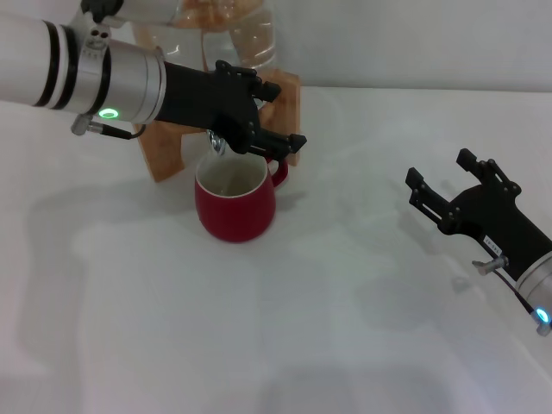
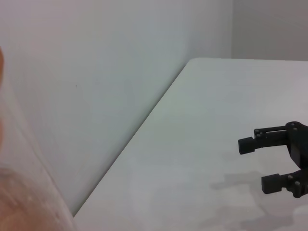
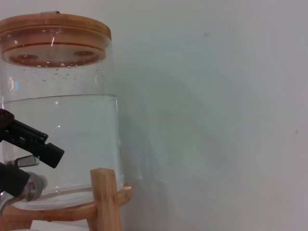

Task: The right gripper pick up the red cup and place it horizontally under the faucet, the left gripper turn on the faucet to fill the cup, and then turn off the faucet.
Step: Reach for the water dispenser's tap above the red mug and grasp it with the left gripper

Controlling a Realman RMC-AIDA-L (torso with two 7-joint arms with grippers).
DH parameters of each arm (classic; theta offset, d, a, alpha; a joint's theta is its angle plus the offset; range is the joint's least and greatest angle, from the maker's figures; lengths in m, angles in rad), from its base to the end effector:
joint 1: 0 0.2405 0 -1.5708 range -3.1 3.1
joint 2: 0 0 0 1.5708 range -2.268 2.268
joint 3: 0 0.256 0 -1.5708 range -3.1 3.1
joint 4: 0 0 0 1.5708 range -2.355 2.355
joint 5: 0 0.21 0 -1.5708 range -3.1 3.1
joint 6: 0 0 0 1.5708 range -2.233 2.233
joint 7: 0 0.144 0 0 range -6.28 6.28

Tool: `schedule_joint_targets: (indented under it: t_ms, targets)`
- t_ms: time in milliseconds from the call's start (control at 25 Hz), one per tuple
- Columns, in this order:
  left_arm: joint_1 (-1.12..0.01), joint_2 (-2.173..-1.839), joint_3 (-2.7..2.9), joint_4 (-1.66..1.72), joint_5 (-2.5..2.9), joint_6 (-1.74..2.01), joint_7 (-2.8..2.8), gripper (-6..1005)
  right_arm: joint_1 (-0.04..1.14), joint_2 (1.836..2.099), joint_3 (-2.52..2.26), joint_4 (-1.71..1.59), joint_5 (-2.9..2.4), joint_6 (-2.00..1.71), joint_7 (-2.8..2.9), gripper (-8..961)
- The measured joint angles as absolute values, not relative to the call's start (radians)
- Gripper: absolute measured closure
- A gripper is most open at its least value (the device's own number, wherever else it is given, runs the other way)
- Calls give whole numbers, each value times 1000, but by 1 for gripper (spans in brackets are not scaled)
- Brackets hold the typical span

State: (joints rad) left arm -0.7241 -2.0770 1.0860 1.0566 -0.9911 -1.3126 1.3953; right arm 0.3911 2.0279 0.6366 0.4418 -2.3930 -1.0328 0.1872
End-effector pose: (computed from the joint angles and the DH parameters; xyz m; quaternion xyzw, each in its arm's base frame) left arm -0.1434 0.4088 0.0075 -0.9789 -0.0694 -0.0686 0.1798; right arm 0.2749 0.3173 -0.0704 -0.7865 0.2293 0.3348 0.4655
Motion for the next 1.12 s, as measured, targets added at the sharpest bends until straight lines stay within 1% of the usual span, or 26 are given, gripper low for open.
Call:
schedule_joint_targets:
  t_ms: [1120]
  targets:
    - [-709,-2077,1084,1108,-984,-1364,1363,142,391,2028,637,442,-2398,-1034,187,111]
